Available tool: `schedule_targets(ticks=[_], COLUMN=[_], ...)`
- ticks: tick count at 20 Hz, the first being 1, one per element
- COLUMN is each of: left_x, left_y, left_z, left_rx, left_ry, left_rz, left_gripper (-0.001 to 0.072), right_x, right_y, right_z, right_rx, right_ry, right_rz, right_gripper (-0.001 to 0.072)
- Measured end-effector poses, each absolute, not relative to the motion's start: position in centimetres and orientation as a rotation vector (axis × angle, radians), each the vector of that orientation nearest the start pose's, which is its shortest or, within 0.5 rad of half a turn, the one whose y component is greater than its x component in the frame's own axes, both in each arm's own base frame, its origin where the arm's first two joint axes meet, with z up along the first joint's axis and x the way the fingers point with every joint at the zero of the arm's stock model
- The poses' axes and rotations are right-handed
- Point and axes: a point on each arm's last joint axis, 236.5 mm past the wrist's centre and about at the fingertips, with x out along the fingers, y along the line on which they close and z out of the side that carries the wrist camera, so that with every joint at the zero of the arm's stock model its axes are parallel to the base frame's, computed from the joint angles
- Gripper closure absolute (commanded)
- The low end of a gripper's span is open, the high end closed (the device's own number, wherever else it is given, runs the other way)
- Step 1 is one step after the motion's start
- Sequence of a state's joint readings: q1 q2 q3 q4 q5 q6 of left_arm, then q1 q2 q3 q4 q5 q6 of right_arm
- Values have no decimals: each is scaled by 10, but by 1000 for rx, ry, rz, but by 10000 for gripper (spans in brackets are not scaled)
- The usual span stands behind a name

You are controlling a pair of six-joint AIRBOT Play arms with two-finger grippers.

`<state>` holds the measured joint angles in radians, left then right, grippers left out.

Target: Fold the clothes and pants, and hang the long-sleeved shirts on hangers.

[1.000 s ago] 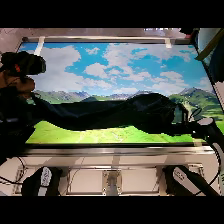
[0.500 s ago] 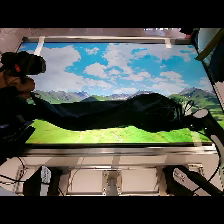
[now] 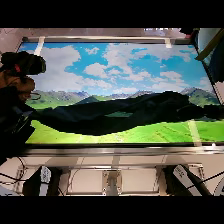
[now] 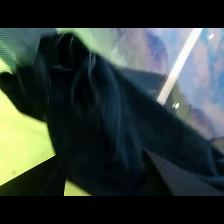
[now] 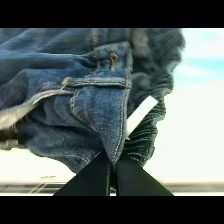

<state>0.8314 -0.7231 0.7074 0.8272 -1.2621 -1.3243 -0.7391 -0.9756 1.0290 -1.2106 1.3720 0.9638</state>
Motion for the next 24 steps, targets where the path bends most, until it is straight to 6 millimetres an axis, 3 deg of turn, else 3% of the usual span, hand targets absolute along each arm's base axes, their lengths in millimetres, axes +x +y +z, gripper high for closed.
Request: schedule_targets(ticks=[4, 9, 11, 12, 19, 24], left_x=[280, 259, 247, 242, 229, 224], left_y=[75, 78, 75, 73, 70, 75], left_z=[72, 36, 20, 13, -19, -34], left_rx=[-868, -835, -829, -830, -872, -892], left_ry=[812, 920, 984, 1008, 1050, 1060], left_rz=[126, 183, 193, 197, 249, 302], left_gripper=[164, 164, 164, 165, 164, 164], right_x=[245, 218, 215, 216, 238, 248], right_y=[-179, -199, -203, -205, -209, -194], right_z=[21, -41, -50, -51, -23, 0], right_rx=[335, 489, 523, 535, 591, 633], right_ry=[1179, 1226, 1223, 1215, 1128, 1088], right_rz=[-166, -273, -301, -309, -287, -226], right_gripper=[670, 643, 328, 291, 291, 291])
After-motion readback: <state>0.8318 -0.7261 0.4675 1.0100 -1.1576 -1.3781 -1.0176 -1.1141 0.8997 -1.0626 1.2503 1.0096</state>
